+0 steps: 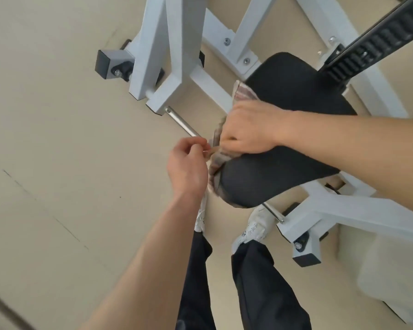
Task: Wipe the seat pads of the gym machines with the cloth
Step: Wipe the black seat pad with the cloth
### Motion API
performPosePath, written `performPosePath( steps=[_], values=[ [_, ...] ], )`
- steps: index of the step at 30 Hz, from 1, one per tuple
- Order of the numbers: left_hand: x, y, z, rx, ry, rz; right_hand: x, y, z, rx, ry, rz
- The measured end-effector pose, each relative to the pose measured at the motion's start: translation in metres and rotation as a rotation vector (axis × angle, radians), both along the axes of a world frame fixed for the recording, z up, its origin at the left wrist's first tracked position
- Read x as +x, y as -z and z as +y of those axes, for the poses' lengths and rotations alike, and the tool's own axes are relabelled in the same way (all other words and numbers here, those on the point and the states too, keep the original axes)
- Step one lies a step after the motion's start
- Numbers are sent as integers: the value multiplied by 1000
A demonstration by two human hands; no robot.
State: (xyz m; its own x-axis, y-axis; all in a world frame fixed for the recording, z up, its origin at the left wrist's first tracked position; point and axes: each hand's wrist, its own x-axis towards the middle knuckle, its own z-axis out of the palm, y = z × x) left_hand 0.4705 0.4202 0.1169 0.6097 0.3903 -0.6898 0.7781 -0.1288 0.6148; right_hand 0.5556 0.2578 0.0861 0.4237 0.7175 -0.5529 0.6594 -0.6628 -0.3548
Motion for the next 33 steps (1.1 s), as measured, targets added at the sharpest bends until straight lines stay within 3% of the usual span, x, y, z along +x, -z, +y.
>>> performPosePath(
  steps=[2,5,10,14,16,19,23,27,33],
  values=[
    [-11,-3,-2,17,32,5,21,-1,-1,-95,72,-10],
    [-17,-5,-3,36,0,-24,-21,0,19,-146,-27,-70],
    [-10,-7,-1,-157,-246,18,-141,-10,34,194,-218,-173],
    [-34,2,-17,-253,-143,54,-170,3,-1,454,-118,-306],
    [-56,7,-29,-160,-86,37,-173,4,-29,541,119,-294],
    [-94,8,-49,52,27,-77,-177,-1,-59,445,397,-220],
    [-123,5,-66,289,127,-288,-169,0,-52,226,218,-255],
    [-124,9,-70,286,264,-435,-125,3,-24,218,147,-226],
    [-61,19,-70,381,429,-258,-66,14,-10,274,313,-194]
  ],
)
